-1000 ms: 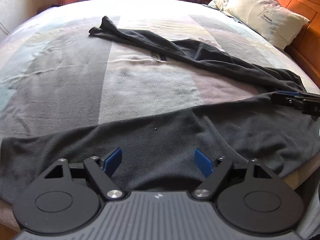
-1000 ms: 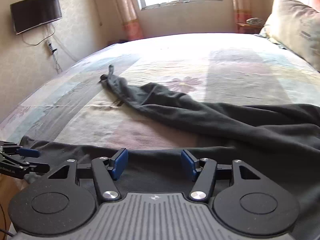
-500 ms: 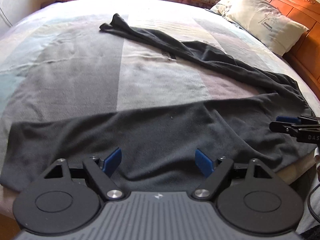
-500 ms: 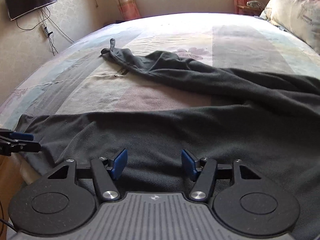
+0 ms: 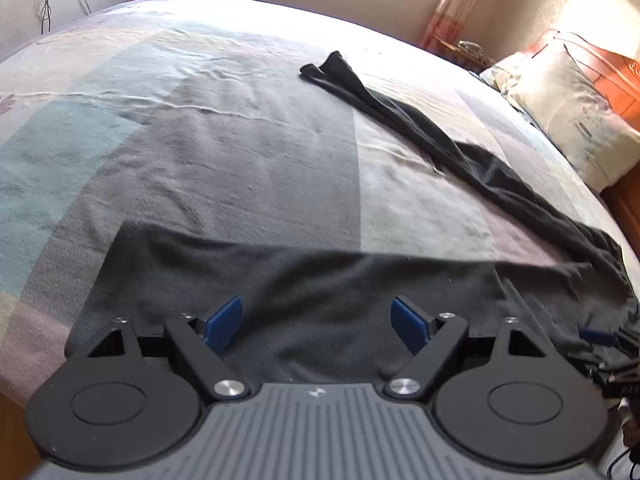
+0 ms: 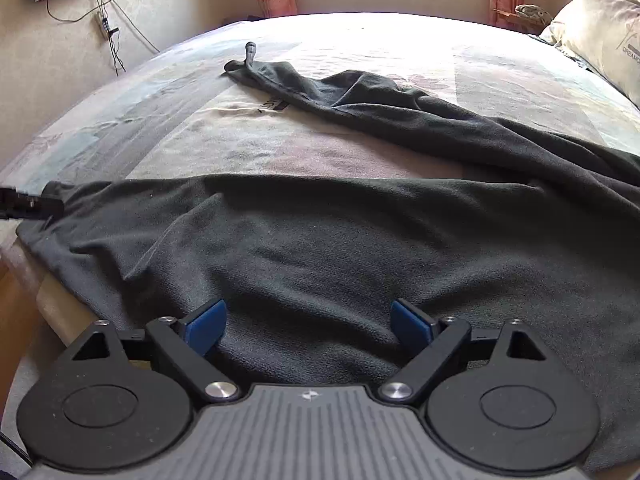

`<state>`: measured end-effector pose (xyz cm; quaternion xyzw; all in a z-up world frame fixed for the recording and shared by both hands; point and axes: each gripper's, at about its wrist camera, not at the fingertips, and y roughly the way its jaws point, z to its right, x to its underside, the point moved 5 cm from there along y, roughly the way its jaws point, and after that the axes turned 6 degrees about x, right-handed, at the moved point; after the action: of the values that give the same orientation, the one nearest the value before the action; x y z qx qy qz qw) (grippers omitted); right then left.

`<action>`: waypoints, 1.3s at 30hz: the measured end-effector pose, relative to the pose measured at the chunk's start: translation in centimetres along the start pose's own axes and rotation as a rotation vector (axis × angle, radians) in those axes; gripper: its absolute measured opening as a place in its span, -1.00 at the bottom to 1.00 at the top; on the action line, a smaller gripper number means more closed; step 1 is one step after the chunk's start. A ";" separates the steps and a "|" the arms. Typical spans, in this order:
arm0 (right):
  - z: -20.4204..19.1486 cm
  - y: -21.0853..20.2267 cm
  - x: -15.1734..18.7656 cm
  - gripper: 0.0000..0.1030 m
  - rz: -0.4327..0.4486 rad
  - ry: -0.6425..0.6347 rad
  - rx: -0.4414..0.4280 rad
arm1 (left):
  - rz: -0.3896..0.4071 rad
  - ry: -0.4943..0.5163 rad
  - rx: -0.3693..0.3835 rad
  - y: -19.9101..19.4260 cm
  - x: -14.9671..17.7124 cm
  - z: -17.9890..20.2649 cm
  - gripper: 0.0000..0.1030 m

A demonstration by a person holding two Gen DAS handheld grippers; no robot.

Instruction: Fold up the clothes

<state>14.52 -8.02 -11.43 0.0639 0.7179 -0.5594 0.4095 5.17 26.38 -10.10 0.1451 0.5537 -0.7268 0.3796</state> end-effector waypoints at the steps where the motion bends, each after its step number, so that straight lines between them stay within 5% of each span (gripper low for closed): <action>1: -0.3 0.0 0.1 0.88 -0.001 -0.015 0.015 | -0.006 -0.009 -0.010 0.4 -0.2 -0.6 0.60; 10: -0.9 -0.1 0.3 0.95 -0.012 -0.036 0.063 | 0.014 -0.052 -0.163 0.3 -1.4 -1.8 0.57; 14: -1.1 -0.5 -1.5 0.95 0.024 -0.020 0.060 | -0.018 0.097 -0.022 -0.1 0.5 2.9 0.64; 22: -0.1 3.6 -3.4 1.00 -0.005 -0.065 0.109 | -0.085 0.143 -0.082 1.5 3.4 3.2 0.69; 28: 2.0 3.3 -4.3 0.97 -0.022 0.038 0.151 | -0.089 0.148 -0.108 0.9 3.9 2.0 0.73; 34: -2.3 1.5 -3.6 0.97 0.000 -0.054 0.013 | -0.104 0.179 -0.115 1.6 3.9 2.6 0.92; 39: -2.9 2.6 -2.7 1.00 -0.028 -0.119 0.076 | -0.098 0.156 -0.100 1.1 4.0 2.3 0.92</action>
<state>16.24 -3.54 -11.47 0.0358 0.6712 -0.5948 0.4409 3.76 22.55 -12.62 0.1548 0.6238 -0.7024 0.3060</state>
